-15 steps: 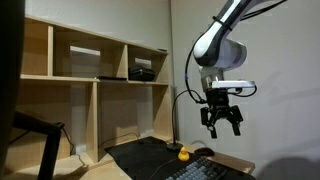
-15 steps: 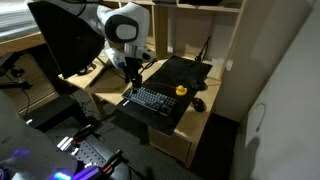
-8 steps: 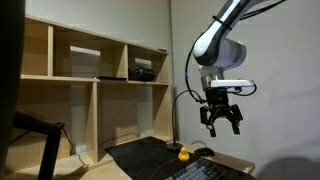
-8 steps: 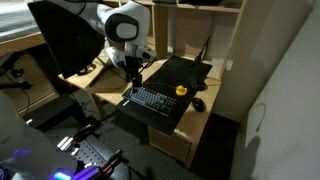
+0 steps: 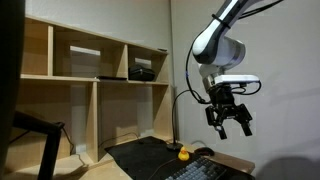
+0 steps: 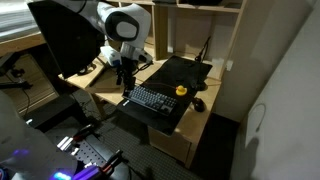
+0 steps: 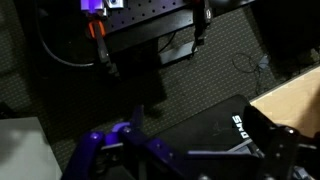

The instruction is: Click some buttons on the keyboard

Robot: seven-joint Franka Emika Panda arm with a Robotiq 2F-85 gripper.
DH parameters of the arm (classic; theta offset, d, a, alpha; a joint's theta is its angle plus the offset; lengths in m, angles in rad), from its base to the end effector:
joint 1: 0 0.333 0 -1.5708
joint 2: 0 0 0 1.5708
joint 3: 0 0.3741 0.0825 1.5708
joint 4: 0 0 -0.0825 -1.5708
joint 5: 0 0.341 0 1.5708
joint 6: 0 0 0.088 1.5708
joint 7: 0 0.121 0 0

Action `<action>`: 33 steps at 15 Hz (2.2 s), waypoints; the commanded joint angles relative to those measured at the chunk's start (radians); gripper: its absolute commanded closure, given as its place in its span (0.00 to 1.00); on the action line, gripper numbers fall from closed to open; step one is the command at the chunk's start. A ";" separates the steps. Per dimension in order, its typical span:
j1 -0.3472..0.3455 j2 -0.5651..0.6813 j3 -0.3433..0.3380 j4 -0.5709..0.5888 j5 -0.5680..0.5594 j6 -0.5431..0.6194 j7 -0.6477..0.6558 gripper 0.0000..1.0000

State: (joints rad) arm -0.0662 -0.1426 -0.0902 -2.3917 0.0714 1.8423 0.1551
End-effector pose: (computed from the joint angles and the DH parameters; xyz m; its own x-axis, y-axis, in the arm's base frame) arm 0.3752 -0.0532 0.4194 0.8630 -0.3052 -0.4027 -0.3359 -0.9419 -0.0062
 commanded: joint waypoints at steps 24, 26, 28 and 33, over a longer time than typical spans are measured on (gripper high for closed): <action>0.014 0.444 0.009 0.171 0.126 0.138 0.148 0.00; 0.016 0.482 0.009 0.182 0.129 0.140 0.149 0.00; 0.016 0.471 0.009 0.182 0.129 0.140 0.149 0.00; 0.001 0.565 0.023 0.210 0.255 0.348 0.140 0.00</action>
State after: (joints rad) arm -0.0538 0.3539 -0.0775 -2.2078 0.2590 2.0944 0.3078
